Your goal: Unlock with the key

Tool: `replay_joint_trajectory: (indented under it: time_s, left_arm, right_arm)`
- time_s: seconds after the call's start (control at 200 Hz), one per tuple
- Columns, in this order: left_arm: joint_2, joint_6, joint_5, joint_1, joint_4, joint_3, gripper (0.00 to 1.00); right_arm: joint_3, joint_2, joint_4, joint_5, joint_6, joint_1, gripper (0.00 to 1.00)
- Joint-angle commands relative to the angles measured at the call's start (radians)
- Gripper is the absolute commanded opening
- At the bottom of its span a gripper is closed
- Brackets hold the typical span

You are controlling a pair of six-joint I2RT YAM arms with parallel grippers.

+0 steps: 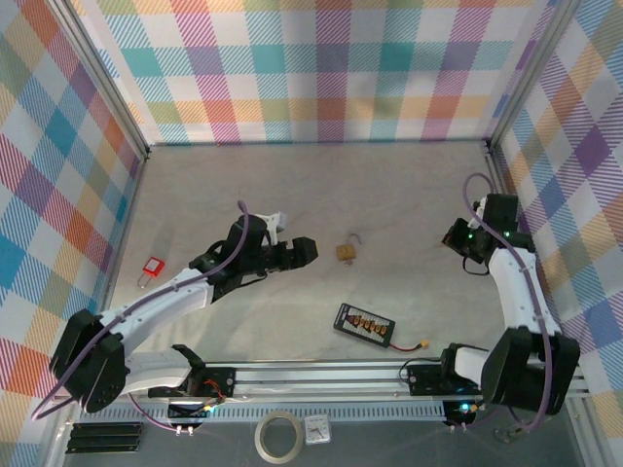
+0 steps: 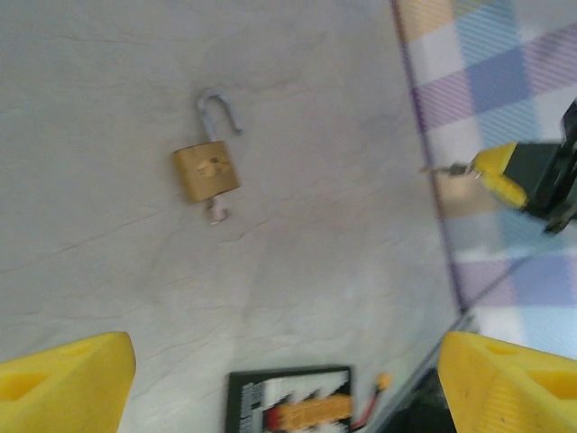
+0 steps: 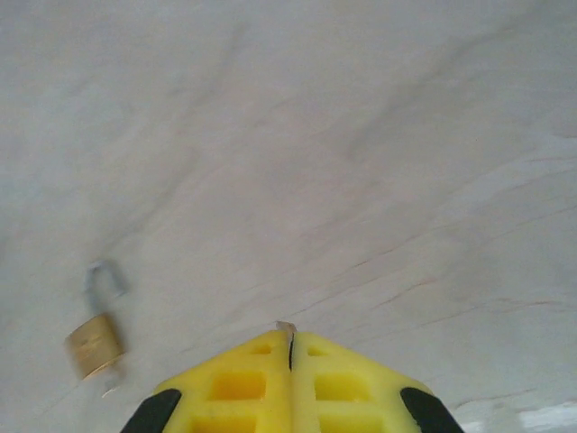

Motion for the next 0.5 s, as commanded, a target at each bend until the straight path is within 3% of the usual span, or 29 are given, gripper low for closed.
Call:
replay_joint_trajectory:
  time_s: [0.0, 0.235, 0.5]
  left_arm:
    - [0.024, -0.195, 0.059, -0.025, 0.228, -0.004, 0.87]
    - [0.109, -0.339, 0.022, -0.115, 0.514, 0.016, 0.87]
    - [0.29, -0.28, 0.028, -0.229, 0.813, 0.059, 0.84]
  right_arm:
    - [-0.017, -0.078, -0.031, -0.125, 0.071, 0.022, 0.0]
    - [-0.055, -0.192, 0.092, -0.352, 0.28, 0.085, 0.0]
    - [-0.051, -0.222, 0.154, -0.417, 0.413, 0.171, 0.0]
